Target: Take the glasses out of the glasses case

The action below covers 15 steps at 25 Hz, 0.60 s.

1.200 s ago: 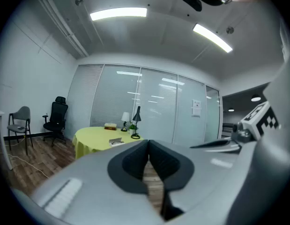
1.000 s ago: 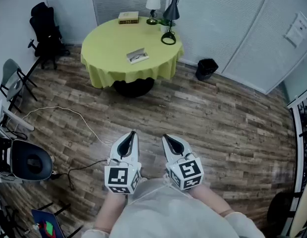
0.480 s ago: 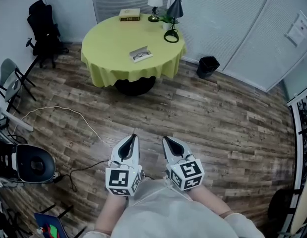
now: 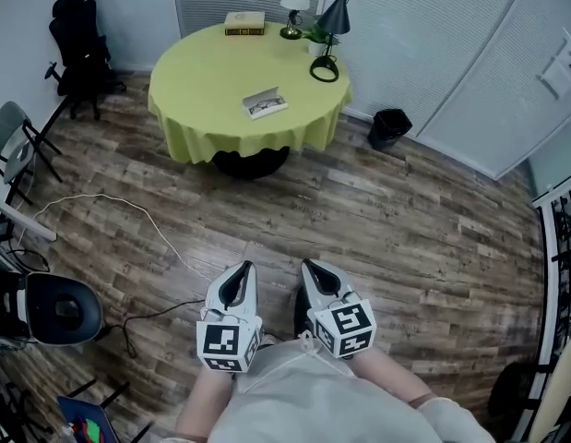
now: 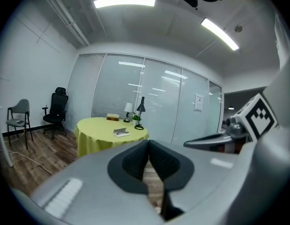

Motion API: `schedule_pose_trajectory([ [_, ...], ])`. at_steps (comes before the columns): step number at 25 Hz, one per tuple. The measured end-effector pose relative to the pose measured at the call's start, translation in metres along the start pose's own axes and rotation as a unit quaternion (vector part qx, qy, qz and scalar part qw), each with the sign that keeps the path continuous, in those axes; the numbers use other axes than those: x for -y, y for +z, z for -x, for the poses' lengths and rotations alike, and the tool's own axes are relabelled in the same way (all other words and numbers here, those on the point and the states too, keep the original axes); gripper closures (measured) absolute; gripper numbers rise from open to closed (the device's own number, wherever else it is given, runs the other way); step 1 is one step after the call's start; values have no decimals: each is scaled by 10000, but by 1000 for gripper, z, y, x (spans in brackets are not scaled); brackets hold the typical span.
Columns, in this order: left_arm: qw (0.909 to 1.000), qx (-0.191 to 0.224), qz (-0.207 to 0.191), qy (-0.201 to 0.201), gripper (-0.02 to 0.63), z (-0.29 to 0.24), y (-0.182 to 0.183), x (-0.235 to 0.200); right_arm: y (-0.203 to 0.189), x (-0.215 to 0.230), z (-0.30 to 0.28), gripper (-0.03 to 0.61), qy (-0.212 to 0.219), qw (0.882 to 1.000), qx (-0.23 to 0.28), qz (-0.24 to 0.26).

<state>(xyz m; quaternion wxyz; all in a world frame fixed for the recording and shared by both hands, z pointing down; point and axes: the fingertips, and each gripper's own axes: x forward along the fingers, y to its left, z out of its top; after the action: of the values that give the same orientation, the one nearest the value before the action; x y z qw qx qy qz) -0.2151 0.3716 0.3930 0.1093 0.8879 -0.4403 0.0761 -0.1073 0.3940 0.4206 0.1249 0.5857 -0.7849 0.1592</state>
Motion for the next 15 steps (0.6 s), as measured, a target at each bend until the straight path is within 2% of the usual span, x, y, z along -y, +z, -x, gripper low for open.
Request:
schedule_pose_trajectory([
  [7,9988,-61,144,474,606,-69,11,-15,22,54,-54,578,390,9991,-76,136],
  [15,9962,-140,170,848,606,-183,41,-1,67,161,-113,580,672,9973,-186,245],
])
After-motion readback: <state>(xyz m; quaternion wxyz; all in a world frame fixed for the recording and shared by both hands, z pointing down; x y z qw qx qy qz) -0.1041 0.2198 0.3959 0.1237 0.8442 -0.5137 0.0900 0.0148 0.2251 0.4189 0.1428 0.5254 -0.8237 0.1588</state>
